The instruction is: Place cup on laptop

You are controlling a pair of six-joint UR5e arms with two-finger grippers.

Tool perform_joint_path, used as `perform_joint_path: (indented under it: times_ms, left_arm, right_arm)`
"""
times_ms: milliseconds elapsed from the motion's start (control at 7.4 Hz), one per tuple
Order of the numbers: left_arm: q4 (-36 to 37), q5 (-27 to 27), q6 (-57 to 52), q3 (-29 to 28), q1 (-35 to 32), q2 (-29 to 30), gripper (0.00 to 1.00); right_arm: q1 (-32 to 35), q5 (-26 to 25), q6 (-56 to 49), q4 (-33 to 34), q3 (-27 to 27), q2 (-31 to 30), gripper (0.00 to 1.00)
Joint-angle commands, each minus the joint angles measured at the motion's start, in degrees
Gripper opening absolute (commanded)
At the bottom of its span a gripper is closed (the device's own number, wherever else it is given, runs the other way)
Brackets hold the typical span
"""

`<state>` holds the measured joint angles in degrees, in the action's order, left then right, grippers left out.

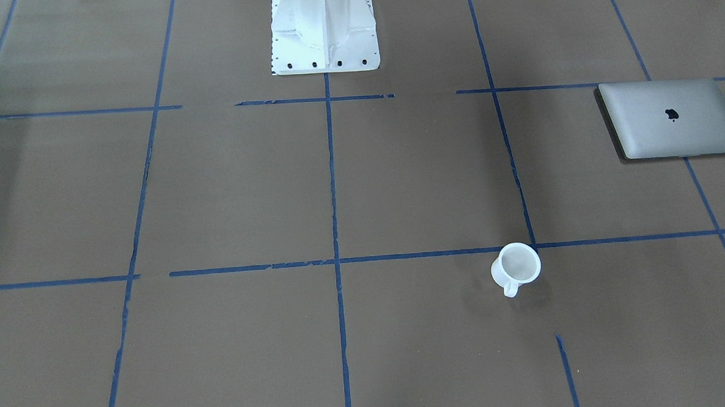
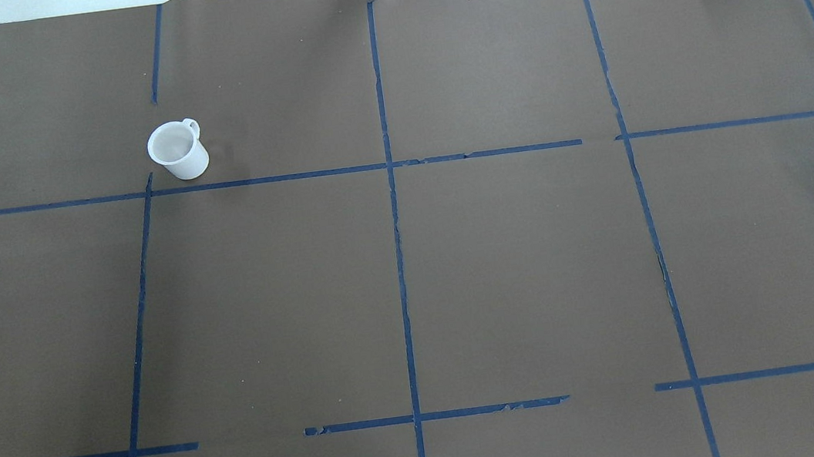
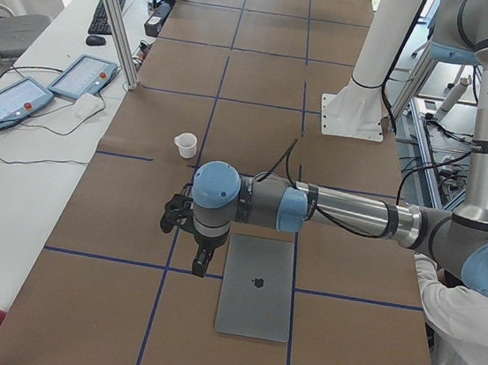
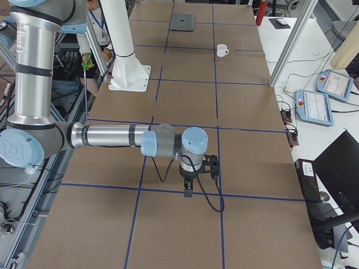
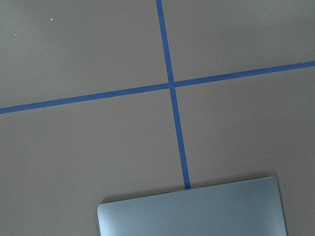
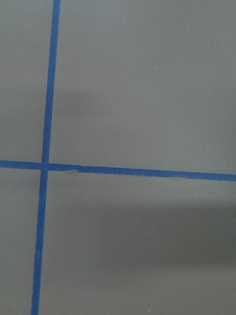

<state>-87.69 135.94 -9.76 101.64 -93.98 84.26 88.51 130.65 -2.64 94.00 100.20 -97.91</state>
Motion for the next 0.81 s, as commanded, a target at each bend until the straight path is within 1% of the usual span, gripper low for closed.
perform_joint_path:
  times_ms: [0,135,270,405,541,676]
  left_arm:
    - [-0.1,-0.3,0.5,0.1,0.9,1.2,1.0]
    - [0.1,-0.6,0.7,0.5,1.3,1.3,1.0]
    - [-1.6,0.1,0.4,-2.5,2.8,1.1,1.0]
    - [-8.7,2.0,0.6,-4.9,3.6,1.2,1.0]
    - [-14.7,7.4,7.9,-5.1,7.8,1.5,1.0]
    - [-17.7,7.2,19.8,-5.3,13.8,6.7,1.0]
  right_arm:
    - [0.0,0.0,0.0,0.0,0.0,0.0,1.0]
    - [0.0,0.0,0.0,0.0,0.0,0.0,1.0]
    - [0.0,0.0,0.0,0.0,0.0,0.0,1.0]
    - [0.0,0.0,0.0,0.0,0.0,0.0,1.0]
    - [0.0,0.0,0.0,0.0,0.0,0.0,1.0]
    - [0.0,0.0,0.0,0.0,0.0,0.0,1.0]
